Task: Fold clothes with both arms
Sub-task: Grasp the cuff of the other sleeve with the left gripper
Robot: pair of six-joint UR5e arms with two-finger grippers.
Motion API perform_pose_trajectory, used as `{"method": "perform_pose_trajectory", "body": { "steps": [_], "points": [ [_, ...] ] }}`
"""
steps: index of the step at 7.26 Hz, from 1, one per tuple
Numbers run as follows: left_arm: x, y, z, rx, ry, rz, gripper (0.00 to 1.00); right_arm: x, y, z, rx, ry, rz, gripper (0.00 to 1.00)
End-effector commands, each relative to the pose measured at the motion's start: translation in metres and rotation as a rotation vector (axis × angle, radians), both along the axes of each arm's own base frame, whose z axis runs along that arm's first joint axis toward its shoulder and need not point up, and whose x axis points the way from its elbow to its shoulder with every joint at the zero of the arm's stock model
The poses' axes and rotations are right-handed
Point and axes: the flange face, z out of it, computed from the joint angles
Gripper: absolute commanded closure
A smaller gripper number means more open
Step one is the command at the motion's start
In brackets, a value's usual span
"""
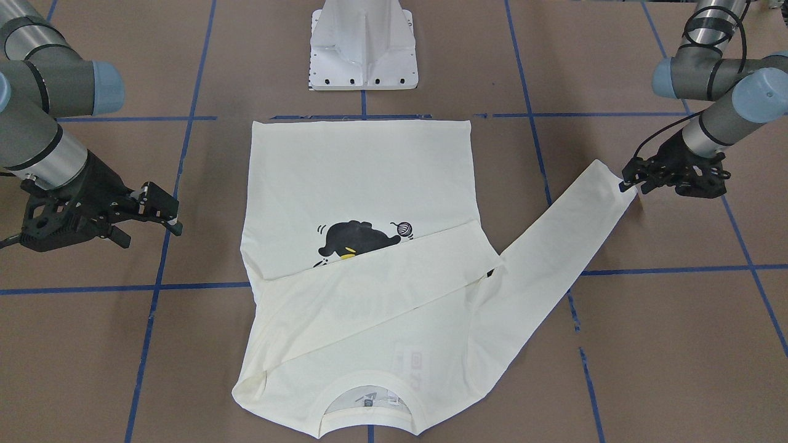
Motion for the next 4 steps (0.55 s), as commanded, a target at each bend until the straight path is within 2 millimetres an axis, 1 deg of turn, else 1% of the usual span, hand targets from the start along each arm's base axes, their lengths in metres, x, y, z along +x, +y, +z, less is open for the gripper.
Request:
{"method": "perform_pose_trajectory", "body": {
  "steps": [1, 2, 3, 4],
  "points": [
    [0.0049, -0.0016, 0.0033, -0.006, -0.007, 0.005, 0.44, -0.0013, -0.0016, -0.0042, 0.005, -0.003, 0.000, 0.00],
    [0.0085, -0.0063, 0.0015, -0.002, -0.006, 0.006, 0.51, -0.0015, -0.0019, -0.0035, 0.003, -0.003, 0.000, 0.00],
    [0.0117, -0.0106, 0.0001, 0.000, -0.004, 0.006, 0.78, -0.0016, -0.0022, -0.0028, 0.002, -0.002, 0.000, 0.00],
    [0.0127, -0.0115, -0.0018, 0.006, 0.001, 0.011, 1.00, -0.0016, -0.0022, -0.0028, 0.002, -0.002, 0.000, 0.00]
  ]
}}
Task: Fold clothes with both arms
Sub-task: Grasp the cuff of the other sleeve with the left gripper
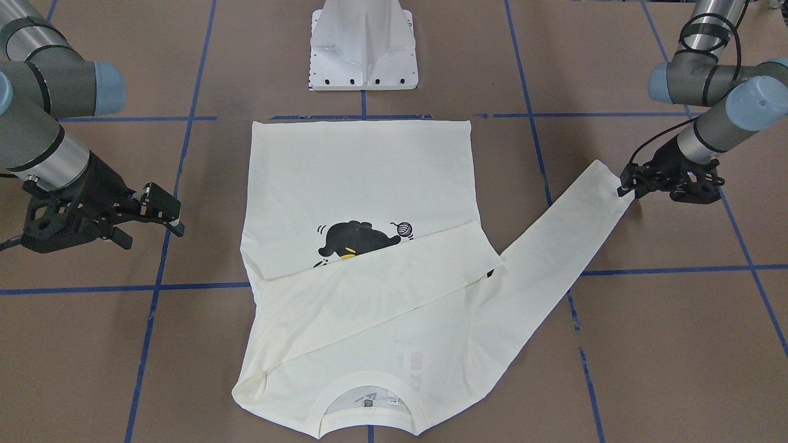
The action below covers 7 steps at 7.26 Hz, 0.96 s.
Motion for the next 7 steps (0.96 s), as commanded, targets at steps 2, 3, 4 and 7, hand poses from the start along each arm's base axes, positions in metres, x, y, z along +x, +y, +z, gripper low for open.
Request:
{"method": "perform_pose_trajectory", "body": {
  "steps": [2, 3, 4, 7],
  "points": [
    [0.006, -0.006, -0.015, 0.021, 0.029, 0.010, 1.00, 0.000, -0.001, 0.003, -0.003, 0.004, 0.000, 0.00],
    [0.004, -0.002, -0.060, 0.063, 0.095, 0.029, 1.00, 0.002, -0.001, 0.004, -0.002, 0.005, -0.001, 0.00],
    [0.001, 0.002, -0.101, 0.041, 0.183, 0.051, 1.00, 0.005, 0.000, 0.011, -0.005, 0.011, -0.002, 0.00],
    [0.046, -0.085, -0.296, -0.123, 0.333, -0.142, 1.00, 0.030, 0.007, 0.037, -0.007, 0.009, 0.004, 0.00]
  ]
}}
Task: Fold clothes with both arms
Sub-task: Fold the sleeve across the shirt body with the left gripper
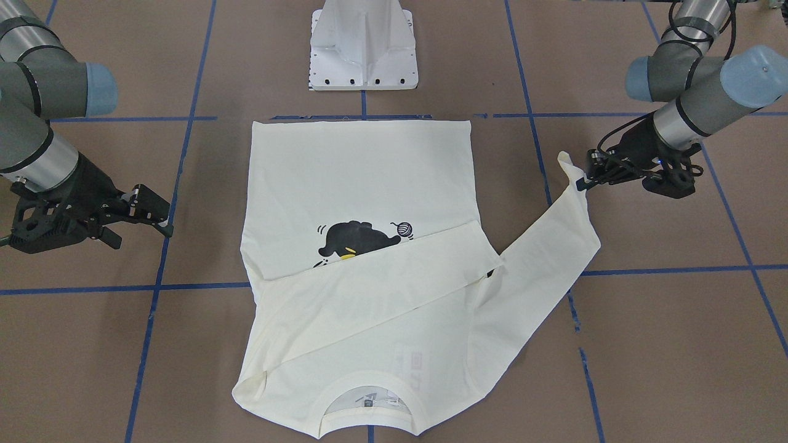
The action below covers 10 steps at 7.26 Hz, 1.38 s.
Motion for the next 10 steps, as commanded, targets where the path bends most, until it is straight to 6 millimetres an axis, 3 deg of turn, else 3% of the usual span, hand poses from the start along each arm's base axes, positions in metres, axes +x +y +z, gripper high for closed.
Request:
{"method": "perform_pose_trajectory", "body": {
  "steps": [1, 2, 3, 4, 5, 6, 7, 8, 9, 10],
  "points": [
    [0.049, -0.061, -0.179, -0.229, 0.060, -0.145, 1.00, 0.045, 0.006, 0.038, 0.021, -0.029, -0.016, 0.00],
    [0.102, -0.063, -0.248, -0.328, 0.072, -0.226, 1.00, 0.067, 0.007, 0.047, 0.022, -0.049, -0.035, 0.00],
    [0.176, -0.065, -0.300, -0.407, 0.068, -0.302, 1.00, 0.074, 0.012, 0.060, 0.026, -0.040, -0.044, 0.00],
    [0.222, -0.069, -0.333, -0.472, 0.060, -0.339, 1.00, 0.080, 0.018, 0.069, 0.024, -0.032, -0.046, 0.00],
    [0.286, -0.045, -0.362, -0.507, 0.052, -0.400, 1.00, 0.084, 0.027, 0.078, 0.043, -0.043, -0.046, 0.00],
    [0.322, -0.028, -0.377, -0.560, 0.045, -0.413, 1.00, 0.087, 0.035, 0.090, 0.058, -0.051, -0.049, 0.00],
    [0.353, -0.020, -0.386, -0.595, 0.031, -0.450, 0.88, 0.088, 0.038, 0.094, 0.056, -0.049, -0.048, 0.00],
    [0.364, -0.019, -0.388, -0.605, 0.029, -0.485, 0.40, 0.089, 0.039, 0.096, 0.052, -0.046, -0.047, 0.00],
    [0.369, -0.013, -0.382, -0.599, 0.021, -0.476, 0.09, 0.090, 0.041, 0.097, 0.051, -0.046, -0.046, 0.00],
    [0.368, -0.015, -0.376, -0.602, 0.014, -0.480, 0.08, 0.090, 0.041, 0.099, 0.049, -0.044, -0.047, 0.00]
  ]
}}
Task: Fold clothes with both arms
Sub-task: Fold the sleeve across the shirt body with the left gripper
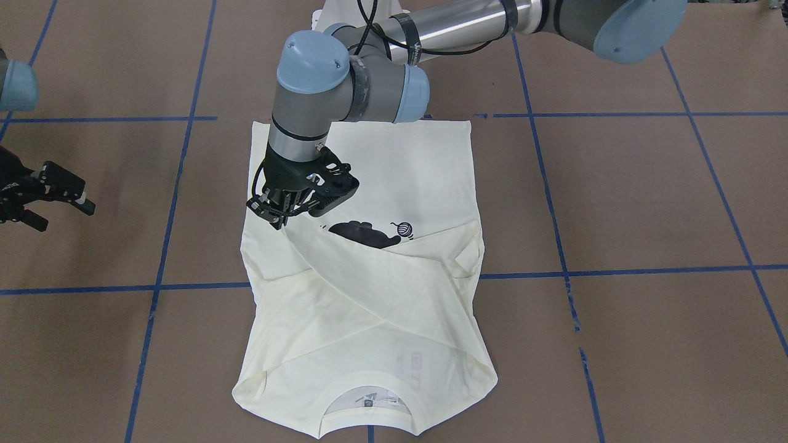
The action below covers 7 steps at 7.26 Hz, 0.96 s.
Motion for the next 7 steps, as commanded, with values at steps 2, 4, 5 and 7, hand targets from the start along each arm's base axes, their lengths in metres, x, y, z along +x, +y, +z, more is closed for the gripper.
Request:
{"method": "perform_pose_trajectory", "body": {
  "steps": [2, 4, 5, 7],
  "points": [
    [0.002, 0.001, 0.011, -0.017, -0.013, -0.011, 0.04, 0.001, 0.001, 0.005, -0.011, 0.004, 0.003, 0.00],
    [-0.086, 0.044, 0.074, 0.079, 0.048, 0.003, 0.05, -0.013, -0.001, -0.014, -0.028, -0.016, 0.016, 0.00],
    [-0.142, 0.071, 0.104, 0.181, 0.024, 0.038, 0.05, -0.048, 0.003, -0.041, -0.063, -0.038, 0.029, 0.00],
    [-0.233, 0.088, 0.120, 0.372, -0.101, 0.092, 0.06, -0.179, 0.094, -0.128, -0.138, -0.087, 0.169, 0.00]
  ]
}}
